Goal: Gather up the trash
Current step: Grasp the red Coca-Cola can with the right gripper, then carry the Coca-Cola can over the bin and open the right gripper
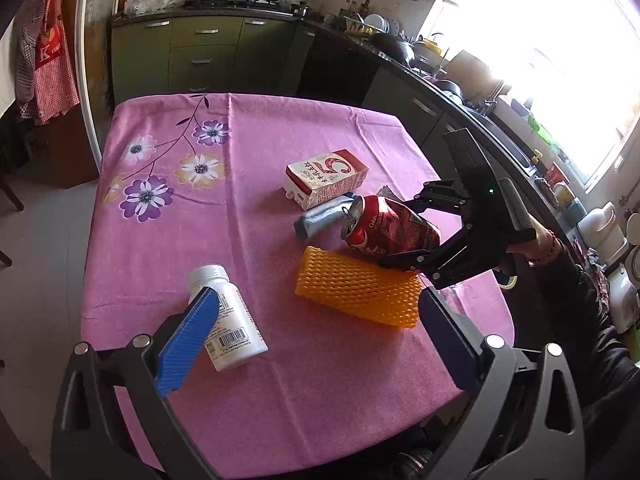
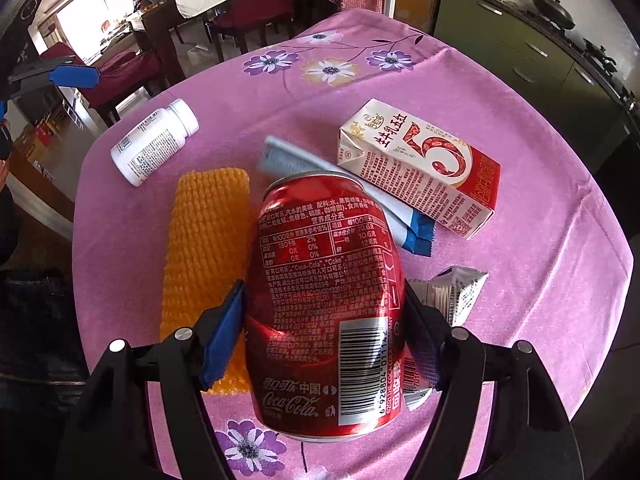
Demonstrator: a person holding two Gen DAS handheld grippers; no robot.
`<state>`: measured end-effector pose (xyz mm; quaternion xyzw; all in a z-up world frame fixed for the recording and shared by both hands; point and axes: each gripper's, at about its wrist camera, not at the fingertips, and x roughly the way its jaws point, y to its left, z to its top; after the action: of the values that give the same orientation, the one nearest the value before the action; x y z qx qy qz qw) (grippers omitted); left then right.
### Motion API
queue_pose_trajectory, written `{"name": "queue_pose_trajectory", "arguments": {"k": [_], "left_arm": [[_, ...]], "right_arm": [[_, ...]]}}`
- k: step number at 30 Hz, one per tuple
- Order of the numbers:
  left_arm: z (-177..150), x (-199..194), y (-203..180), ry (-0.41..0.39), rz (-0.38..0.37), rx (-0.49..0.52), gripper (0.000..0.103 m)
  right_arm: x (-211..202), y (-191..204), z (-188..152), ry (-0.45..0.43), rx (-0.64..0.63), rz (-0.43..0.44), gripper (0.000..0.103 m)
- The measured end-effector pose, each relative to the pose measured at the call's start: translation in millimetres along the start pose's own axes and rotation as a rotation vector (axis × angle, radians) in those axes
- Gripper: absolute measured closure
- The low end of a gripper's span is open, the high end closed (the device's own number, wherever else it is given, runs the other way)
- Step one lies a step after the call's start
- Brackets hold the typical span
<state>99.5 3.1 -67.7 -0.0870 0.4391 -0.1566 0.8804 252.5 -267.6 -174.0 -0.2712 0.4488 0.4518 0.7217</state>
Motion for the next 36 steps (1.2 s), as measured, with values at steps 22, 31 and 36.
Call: {"name": "queue_pose_trajectory", "arguments": {"k": [22,31,36], "left_arm": [[0,-3,-13,-0.004,-0.003,0.039,0.008],[4,0,-25,0.000,-0.020,0.068,0.008],[7,3,-36,0.010,-0.019,0.092,0.008]], "right_arm": [[-115,-8,-55,-0.252,0.228,-0.080,0.031],[-158,-97,-195,-0.180,0.686,-0.370,0.031],[-136,-147,-272,-0.053,0.891,-0.451,0.031]]}}
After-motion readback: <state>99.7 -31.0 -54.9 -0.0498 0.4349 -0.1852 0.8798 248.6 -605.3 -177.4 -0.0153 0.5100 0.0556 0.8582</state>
